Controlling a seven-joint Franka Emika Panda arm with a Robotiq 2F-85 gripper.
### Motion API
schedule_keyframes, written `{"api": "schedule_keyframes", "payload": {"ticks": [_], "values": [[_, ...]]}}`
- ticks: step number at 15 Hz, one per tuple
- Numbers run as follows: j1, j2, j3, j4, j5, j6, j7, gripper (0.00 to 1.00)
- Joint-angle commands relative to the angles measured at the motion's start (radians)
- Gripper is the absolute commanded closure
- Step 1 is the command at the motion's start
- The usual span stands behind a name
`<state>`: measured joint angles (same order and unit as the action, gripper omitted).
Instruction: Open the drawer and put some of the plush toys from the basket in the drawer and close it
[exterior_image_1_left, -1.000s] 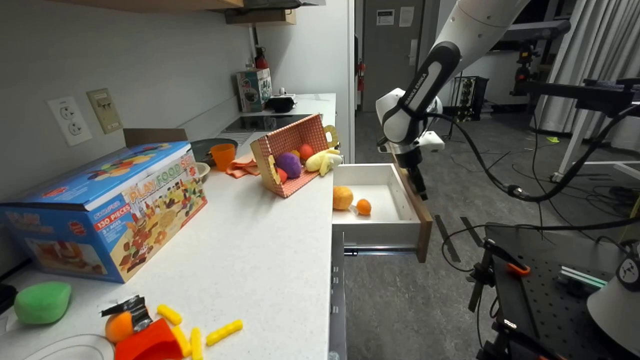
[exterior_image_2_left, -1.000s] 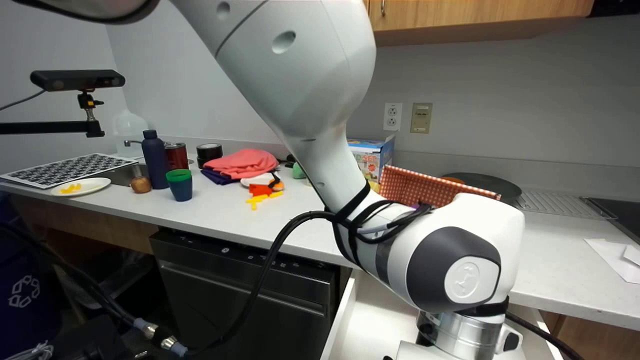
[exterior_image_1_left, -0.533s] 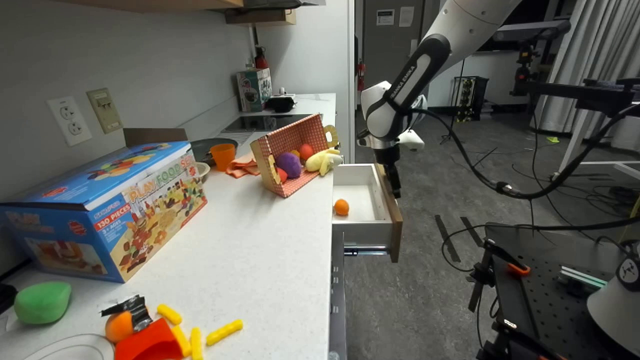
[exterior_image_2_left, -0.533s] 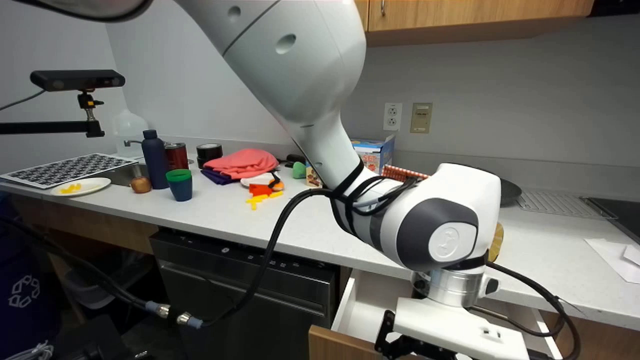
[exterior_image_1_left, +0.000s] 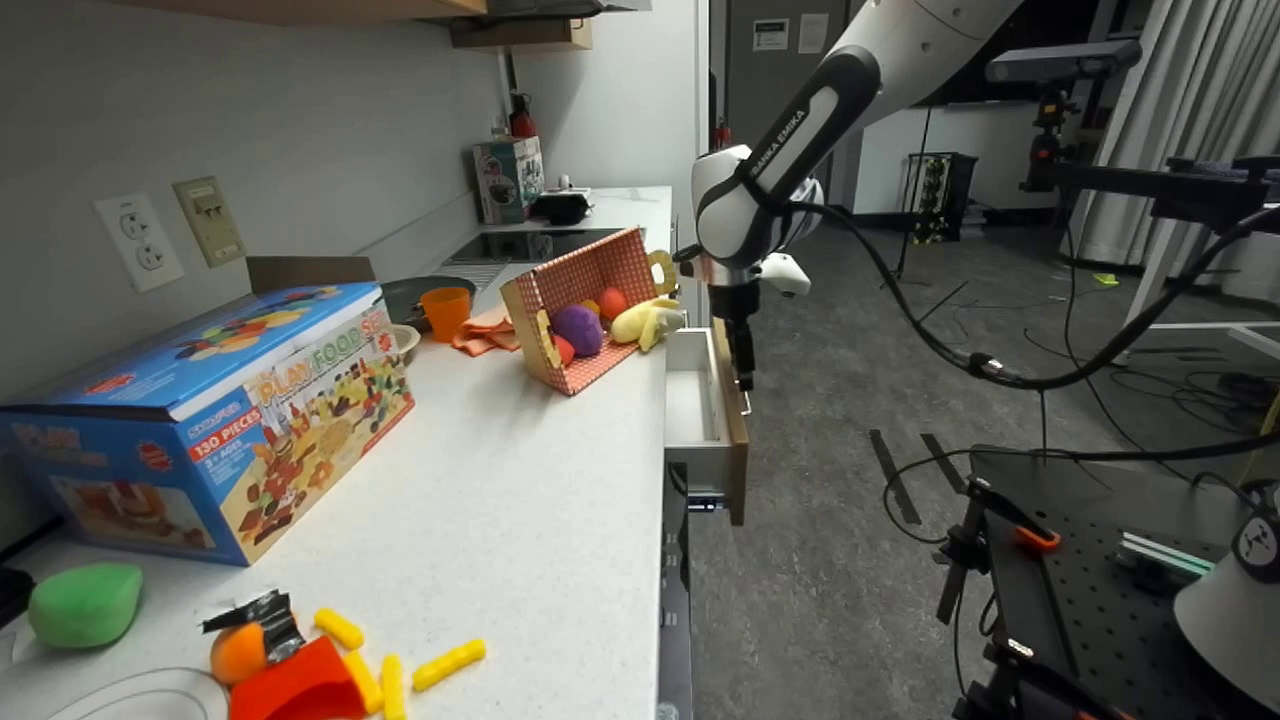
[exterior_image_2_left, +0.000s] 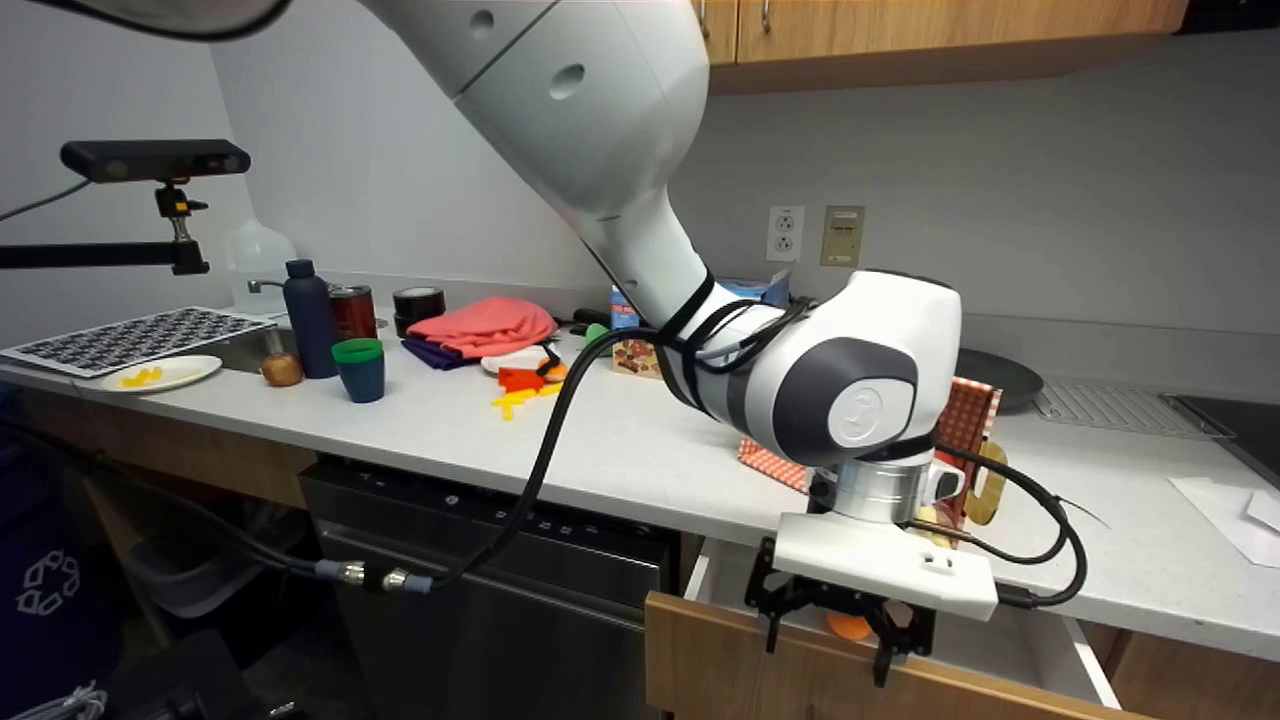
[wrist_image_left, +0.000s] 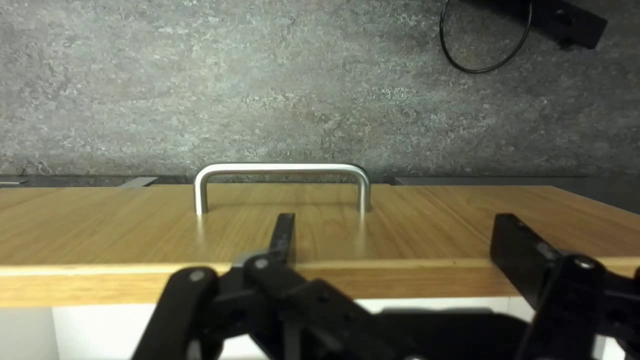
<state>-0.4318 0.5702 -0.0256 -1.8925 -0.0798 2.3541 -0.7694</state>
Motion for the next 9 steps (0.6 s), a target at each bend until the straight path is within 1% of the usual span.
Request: {"api": "schedule_keyframes", "payload": {"ticks": [1,6,9], "values": [[0.010,0.011,0.036,0.052,0.086,-0.004,-0.043,0.00],[0.014,0.018,0.077,0.084,0.166,-0.006,-0.064,0.00],[0.019,-0.031,0.065,0.024,0.174,0.013,-0.061,0.00]]}}
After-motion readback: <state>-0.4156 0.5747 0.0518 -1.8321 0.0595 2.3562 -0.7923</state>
